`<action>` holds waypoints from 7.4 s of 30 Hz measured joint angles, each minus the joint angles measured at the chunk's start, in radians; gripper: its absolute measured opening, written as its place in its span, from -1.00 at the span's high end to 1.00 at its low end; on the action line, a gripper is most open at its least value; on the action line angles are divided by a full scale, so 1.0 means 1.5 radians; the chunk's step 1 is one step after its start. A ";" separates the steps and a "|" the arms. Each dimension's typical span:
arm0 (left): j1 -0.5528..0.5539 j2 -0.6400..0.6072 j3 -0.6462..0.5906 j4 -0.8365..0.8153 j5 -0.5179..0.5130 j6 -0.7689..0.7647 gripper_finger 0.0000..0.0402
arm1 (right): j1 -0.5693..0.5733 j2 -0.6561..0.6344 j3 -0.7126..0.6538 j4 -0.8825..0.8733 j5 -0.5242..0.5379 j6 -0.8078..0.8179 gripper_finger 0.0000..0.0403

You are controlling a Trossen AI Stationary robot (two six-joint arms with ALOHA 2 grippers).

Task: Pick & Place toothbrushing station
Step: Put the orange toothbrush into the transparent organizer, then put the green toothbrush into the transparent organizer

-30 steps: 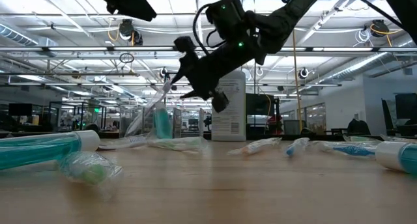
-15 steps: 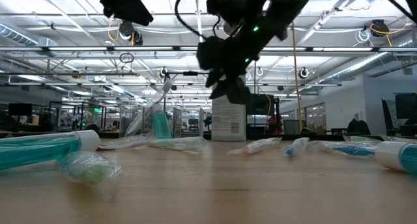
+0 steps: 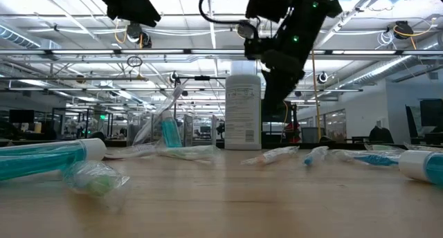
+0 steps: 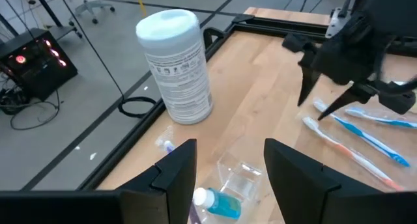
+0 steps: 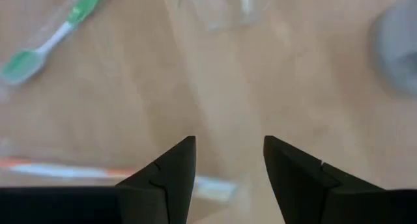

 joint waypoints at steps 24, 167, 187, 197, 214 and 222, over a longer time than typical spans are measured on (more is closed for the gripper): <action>-0.007 0.000 0.000 0.012 -0.007 0.005 0.07 | -0.063 0.030 -0.240 0.426 -0.089 0.250 0.16; -0.097 0.518 0.004 -0.315 0.385 -0.397 0.08 | -0.140 -0.046 -0.149 0.652 -0.006 -0.374 0.08; -0.079 0.278 -0.002 -0.297 0.052 -0.303 0.88 | -0.140 -0.046 -0.149 0.668 -0.006 -0.379 0.10; -0.011 0.098 -0.001 0.017 -0.280 -0.190 0.93 | -0.140 -0.046 -0.149 0.689 -0.006 -0.380 0.10; 0.120 0.224 -0.018 0.077 -0.093 -0.248 0.78 | -0.140 -0.046 -0.149 0.693 -0.006 -0.386 0.10; 0.125 0.261 -0.018 0.070 -0.059 -0.199 0.78 | -0.140 -0.046 -0.149 0.693 -0.006 -0.385 0.10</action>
